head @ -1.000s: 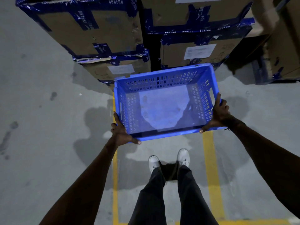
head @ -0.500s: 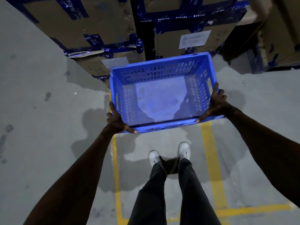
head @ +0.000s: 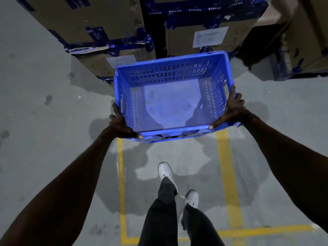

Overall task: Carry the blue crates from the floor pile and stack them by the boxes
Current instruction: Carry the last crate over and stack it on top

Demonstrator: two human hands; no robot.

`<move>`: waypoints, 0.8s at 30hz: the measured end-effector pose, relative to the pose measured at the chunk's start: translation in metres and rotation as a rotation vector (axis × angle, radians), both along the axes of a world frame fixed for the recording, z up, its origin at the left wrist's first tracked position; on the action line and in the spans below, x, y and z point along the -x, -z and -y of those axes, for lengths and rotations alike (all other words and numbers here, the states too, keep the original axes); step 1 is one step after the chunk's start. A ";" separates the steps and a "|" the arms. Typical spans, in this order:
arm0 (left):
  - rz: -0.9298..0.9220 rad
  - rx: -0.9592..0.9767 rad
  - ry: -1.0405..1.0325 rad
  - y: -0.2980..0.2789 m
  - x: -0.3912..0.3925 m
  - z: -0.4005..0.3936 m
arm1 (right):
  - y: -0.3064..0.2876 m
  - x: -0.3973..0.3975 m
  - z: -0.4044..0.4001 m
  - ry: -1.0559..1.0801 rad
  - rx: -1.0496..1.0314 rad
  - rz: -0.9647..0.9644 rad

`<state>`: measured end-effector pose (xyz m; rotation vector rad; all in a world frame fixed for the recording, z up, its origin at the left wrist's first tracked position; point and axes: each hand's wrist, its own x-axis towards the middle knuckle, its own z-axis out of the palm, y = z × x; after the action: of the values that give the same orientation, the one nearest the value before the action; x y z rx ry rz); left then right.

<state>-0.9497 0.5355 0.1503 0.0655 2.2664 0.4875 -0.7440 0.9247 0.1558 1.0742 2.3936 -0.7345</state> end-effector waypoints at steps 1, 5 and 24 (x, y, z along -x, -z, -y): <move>-0.002 0.009 0.008 0.000 0.001 0.000 | -0.002 0.000 0.002 -0.005 0.008 0.005; -0.002 0.033 0.037 0.002 0.002 -0.001 | -0.007 -0.002 0.005 -0.019 0.051 0.015; -0.652 0.045 -0.139 0.037 -0.039 -0.025 | -0.005 0.008 -0.001 -0.010 0.059 0.030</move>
<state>-0.9107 0.5602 0.1135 0.0481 2.9348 0.5426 -0.7522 0.9252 0.1612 1.0416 2.3358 -0.7747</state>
